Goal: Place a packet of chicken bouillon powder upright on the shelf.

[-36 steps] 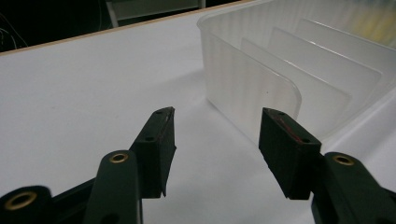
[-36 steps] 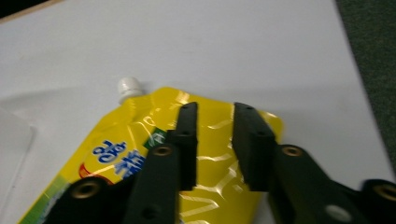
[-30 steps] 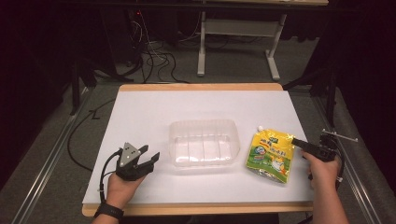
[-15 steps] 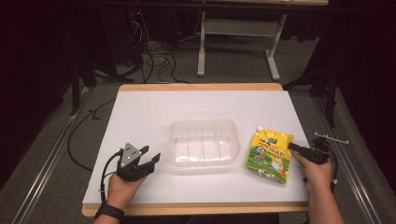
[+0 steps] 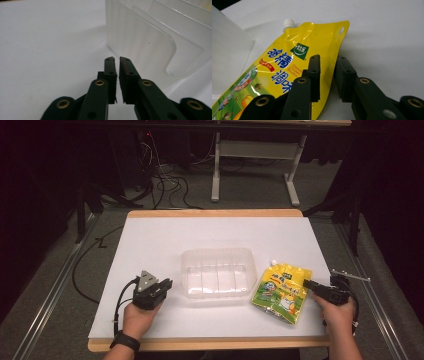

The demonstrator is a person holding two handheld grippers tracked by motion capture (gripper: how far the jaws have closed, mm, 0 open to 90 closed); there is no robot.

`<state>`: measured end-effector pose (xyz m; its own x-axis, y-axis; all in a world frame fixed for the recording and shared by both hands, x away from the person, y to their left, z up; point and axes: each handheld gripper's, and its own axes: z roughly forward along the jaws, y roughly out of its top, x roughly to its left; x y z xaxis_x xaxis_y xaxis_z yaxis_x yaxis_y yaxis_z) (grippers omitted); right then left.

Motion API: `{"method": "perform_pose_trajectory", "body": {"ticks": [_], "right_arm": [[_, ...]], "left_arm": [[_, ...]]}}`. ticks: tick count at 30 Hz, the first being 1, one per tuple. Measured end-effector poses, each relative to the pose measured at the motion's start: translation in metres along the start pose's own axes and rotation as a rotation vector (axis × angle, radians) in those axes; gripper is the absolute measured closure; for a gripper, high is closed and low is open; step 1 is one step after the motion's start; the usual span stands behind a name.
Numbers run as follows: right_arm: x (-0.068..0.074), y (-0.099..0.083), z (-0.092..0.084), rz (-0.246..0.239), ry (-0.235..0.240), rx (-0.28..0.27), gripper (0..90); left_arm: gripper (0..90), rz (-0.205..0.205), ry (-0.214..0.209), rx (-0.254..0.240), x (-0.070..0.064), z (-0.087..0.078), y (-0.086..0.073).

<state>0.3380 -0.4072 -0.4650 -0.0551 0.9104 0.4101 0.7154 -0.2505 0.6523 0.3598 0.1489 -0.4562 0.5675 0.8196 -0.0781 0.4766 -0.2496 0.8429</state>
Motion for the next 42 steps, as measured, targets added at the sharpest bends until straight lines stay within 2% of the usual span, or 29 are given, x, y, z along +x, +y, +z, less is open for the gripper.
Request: {"method": "perform_pose_trajectory", "body": {"ticks": [2, 3, 4, 5, 6, 7, 8, 9, 11, 14, 17, 21, 22, 23, 24, 25, 27, 28, 30, 31, 33, 35, 36, 37, 38, 40, 42], "right_arm": [[-0.001, -0.001, -0.001, 0.011, 0.004, -0.010, 71.1], [-0.006, -0.004, -0.003, 0.033, 0.016, -0.026, 65.5], [-0.006, -0.004, -0.003, 0.033, 0.016, -0.026, 65.5], [-0.012, -0.005, -0.005, 0.057, 0.032, -0.045, 62.8], [-0.012, -0.005, -0.005, 0.057, 0.032, -0.045, 62.8], [-0.014, -0.005, -0.005, 0.064, 0.037, -0.054, 61.5], [-0.019, -0.006, -0.006, 0.095, 0.064, -0.065, 59.1], [-0.020, -0.006, -0.005, 0.101, 0.067, -0.065, 58.2], [-0.021, -0.005, -0.003, 0.098, 0.069, -0.063, 56.9], [-0.020, -0.001, 0.002, 0.086, 0.072, -0.059, 55.3], [-0.020, 0.002, 0.005, 0.094, 0.067, -0.063, 54.4], [-0.020, 0.006, 0.014, 0.106, 0.084, -0.041, 53.9], [-0.021, 0.005, 0.018, 0.120, 0.099, -0.026, 53.9], [-0.023, 0.005, 0.022, 0.151, 0.148, -0.024, 54.2], [-0.024, 0.006, 0.023, 0.166, 0.165, -0.023, 55.4], [-0.025, 0.006, 0.026, 0.190, 0.202, -0.011, 58.7], [-0.025, 0.006, 0.028, 0.186, 0.217, 0.002, 60.7], [-0.022, 0.005, 0.028, 0.175, 0.204, 0.003, 62.8], [-0.019, 0.004, 0.026, 0.136, 0.155, 0.008, 87.5], [-0.019, 0.004, 0.023, 0.125, 0.164, -0.001, 90.0], [-0.017, 0.004, 0.021, 0.115, 0.162, -0.006, 90.0], [-0.007, 0.005, 0.011, 0.033, 0.113, -0.037, 90.0], [-0.001, 0.005, 0.004, -0.008, 0.095, -0.064, 90.0], [0.002, 0.005, 0.000, -0.025, 0.089, -0.083, 90.0], [0.009, 0.006, -0.014, -0.051, 0.086, -0.137, 90.0], [0.012, 0.006, -0.019, -0.063, 0.077, -0.159, 90.0], [0.021, 0.008, -0.035, -0.096, 0.063, -0.227, 90.0]], "left_arm": [[88.1, -0.001, -0.005, 0.001, -0.004, 0.005, 0.001], [88.4, 0.009, -0.005, 0.007, -0.009, 0.011, 0.003], [88.4, 0.014, -0.007, 0.007, -0.011, 0.014, 0.005], [89.1, 0.010, -0.009, 0.007, -0.017, 0.021, 0.007], [90.0, 0.010, -0.009, 0.007, -0.017, 0.021, 0.007], [90.0, 0.001, 0.001, 0.005, -0.017, 0.024, 0.008], [90.0, -0.020, 0.005, 0.002, -0.017, 0.028, 0.009], [90.0, -0.022, 0.011, 0.002, -0.017, 0.030, 0.009], [90.0, -0.032, 0.003, 0.006, -0.016, 0.033, 0.011], [90.0, -0.026, 0.006, 0.012, -0.018, 0.039, 0.014], [90.0, -0.022, 0.004, 0.016, -0.022, 0.043, 0.017], [90.0, -0.028, 0.009, 0.020, -0.026, 0.050, 0.021], [90.0, -0.030, 0.010, 0.020, -0.026, 0.051, 0.022], [90.0, -0.024, 0.012, 0.020, -0.027, 0.052, 0.022], [90.0, -0.024, 0.010, 0.023, -0.026, 0.052, 0.023], [89.8, -0.029, 0.011, 0.022, -0.026, 0.052, 0.023], [88.9, -0.030, 0.011, 0.024, -0.026, 0.053, 0.023], [88.9, -0.028, 0.011, 0.026, -0.026, 0.053, 0.022], [88.1, -0.024, 0.011, 0.030, -0.025, 0.053, 0.022], [87.6, -0.023, 0.011, 0.031, -0.025, 0.053, 0.022], [86.9, -0.023, 0.010, 0.032, -0.025, 0.053, 0.022], [86.7, -0.021, 0.009, 0.032, -0.025, 0.052, 0.022], [86.5, -0.020, 0.009, 0.032, -0.025, 0.052, 0.022], [86.3, -0.021, 0.008, 0.031, -0.025, 0.052, 0.023], [85.8, -0.019, 0.005, 0.027, -0.024, 0.051, 0.023], [85.5, -0.018, 0.005, 0.026, -0.024, 0.050, 0.023], [84.5, -0.021, 0.005, 0.022, -0.024, 0.049, 0.023]]}}
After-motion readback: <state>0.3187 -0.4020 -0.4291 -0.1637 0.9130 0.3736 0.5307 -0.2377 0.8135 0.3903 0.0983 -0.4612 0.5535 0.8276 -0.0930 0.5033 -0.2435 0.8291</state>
